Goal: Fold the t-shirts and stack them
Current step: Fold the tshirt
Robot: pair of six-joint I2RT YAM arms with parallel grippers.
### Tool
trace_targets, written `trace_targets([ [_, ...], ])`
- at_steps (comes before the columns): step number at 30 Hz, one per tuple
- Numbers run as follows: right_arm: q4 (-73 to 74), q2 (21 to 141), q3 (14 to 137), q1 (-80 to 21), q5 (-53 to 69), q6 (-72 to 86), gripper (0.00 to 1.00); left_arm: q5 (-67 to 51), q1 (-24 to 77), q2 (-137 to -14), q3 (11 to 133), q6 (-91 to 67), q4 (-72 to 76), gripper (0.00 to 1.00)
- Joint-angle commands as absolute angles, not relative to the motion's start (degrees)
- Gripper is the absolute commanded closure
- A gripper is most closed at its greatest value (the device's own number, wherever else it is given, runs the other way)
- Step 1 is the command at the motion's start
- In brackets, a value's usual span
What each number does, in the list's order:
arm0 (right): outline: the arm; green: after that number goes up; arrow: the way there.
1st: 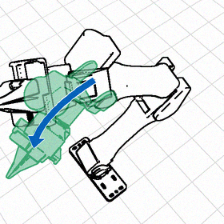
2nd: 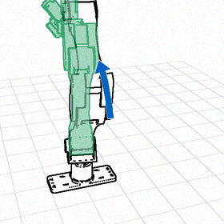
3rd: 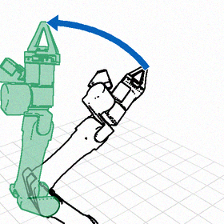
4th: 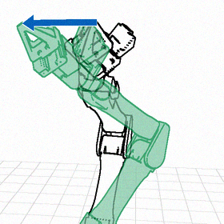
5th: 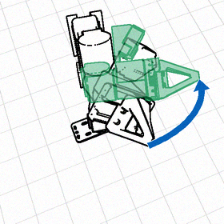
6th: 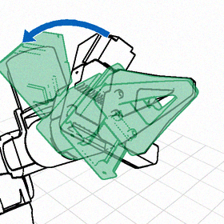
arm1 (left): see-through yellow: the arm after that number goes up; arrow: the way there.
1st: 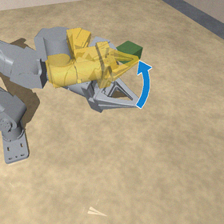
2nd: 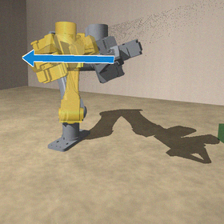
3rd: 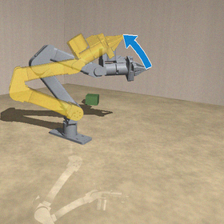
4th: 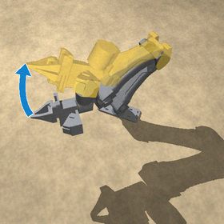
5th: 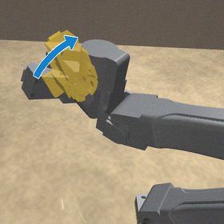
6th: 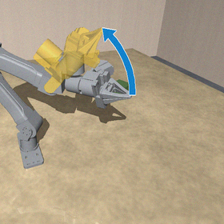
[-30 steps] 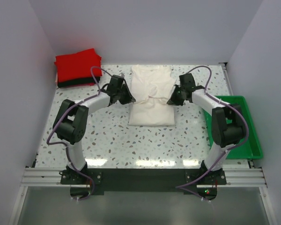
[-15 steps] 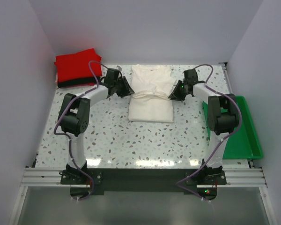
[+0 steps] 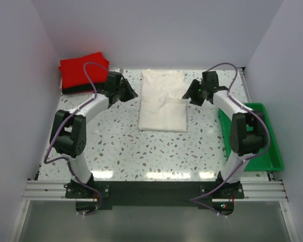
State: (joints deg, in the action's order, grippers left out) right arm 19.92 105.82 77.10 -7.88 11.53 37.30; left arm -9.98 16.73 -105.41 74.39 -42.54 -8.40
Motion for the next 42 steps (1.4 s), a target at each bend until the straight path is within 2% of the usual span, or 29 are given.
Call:
trace_targets([
  [1, 19.0, 102.0, 76.6, -13.7, 6.0, 33.9, 0.46, -8.3, 19.6, -103.5, 73.9, -41.2, -6.8, 0.79],
  [2, 19.0, 102.4, 76.9, -14.7, 5.2, 33.1, 0.46, -8.4, 20.8, -105.2, 75.0, -41.0, -6.9, 0.87],
  [6, 19.4, 108.1, 82.0, -17.8, 5.5, 31.6, 0.5, -9.7, 23.3, -111.1, 80.5, -39.6, -7.5, 0.98],
  [8, 19.2, 110.3, 84.3, -18.8, 7.4, 31.3, 0.51, -11.2, 23.6, -114.7, 84.2, -38.9, -7.4, 1.0],
  [16, 22.1, 121.4, 96.8, -20.0, 8.6, 30.2, 0.55, -13.3, 23.2, -125.1, 94.0, -38.0, -6.9, 1.0],
  [20, 25.7, 125.2, 100.9, -19.1, 5.2, 28.1, 0.56, -11.0, 20.9, -126.8, 92.7, -39.2, -7.6, 1.0],
  [25, 27.0, 127.7, 101.2, -16.7, 4.2, 28.0, 0.56, -10.7, 18.7, -126.6, 87.1, -41.2, -5.7, 1.0],
  [36, 29.3, 129.0, 100.4, -15.5, 0.2, 26.1, 0.57, -11.6, 18.3, -126.3, 83.1, -42.8, -5.3, 1.0],
  [42, 27.9, 124.3, 92.9, -15.6, 0.2, 26.5, 0.57, -9.8, 18.3, -121.2, 74.4, -45.6, -3.5, 1.0],
])
